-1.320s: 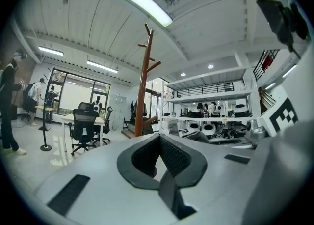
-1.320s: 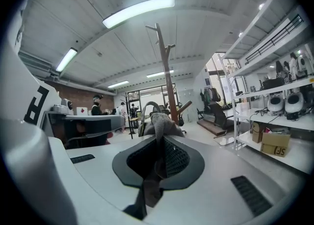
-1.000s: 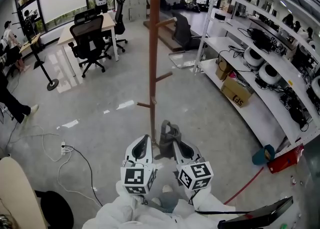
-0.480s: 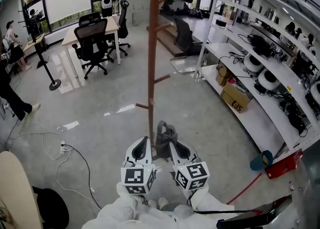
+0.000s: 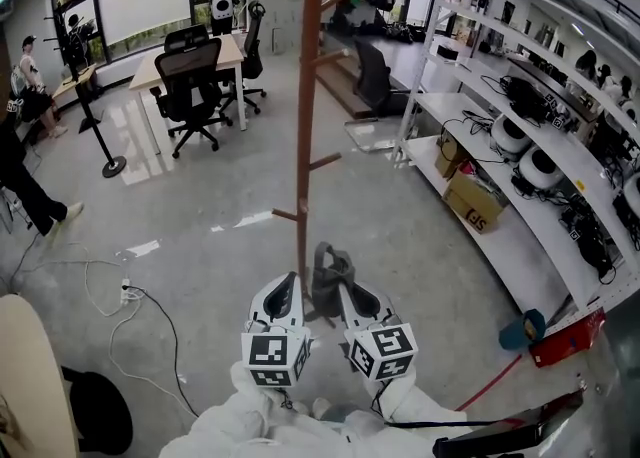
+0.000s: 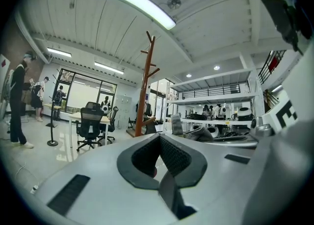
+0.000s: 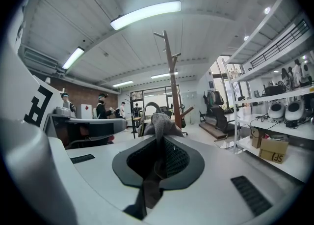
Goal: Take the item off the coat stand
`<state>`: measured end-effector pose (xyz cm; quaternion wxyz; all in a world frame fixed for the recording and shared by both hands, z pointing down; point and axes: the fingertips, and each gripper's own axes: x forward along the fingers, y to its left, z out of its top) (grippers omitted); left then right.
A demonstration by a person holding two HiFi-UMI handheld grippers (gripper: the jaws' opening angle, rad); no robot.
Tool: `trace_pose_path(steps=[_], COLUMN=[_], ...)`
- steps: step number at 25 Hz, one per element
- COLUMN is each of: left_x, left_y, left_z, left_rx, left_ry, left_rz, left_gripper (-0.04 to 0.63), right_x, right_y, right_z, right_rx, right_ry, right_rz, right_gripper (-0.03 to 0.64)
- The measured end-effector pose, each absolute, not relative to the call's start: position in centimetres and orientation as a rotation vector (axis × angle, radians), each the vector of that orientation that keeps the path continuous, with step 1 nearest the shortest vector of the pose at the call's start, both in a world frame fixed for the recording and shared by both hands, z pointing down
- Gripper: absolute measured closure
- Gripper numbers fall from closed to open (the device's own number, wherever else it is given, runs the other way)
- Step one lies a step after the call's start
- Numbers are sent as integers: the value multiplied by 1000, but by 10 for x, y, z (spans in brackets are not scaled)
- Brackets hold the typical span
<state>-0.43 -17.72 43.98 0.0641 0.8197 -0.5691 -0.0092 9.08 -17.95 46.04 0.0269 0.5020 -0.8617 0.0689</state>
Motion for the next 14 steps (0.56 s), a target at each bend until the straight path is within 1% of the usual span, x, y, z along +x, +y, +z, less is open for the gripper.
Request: trace_pose_path(steps=[14], left_x=[-5], left_y=[-178], left_z=[437], left_rx=[2489], left_ry=[-1726], left_rz=[-23], left_gripper=[607], right_x=[90], right_y=[-181], right_z=[460], right_rx=[1564], right_ry=[-2662], right_rz=[206], right_gripper=[594])
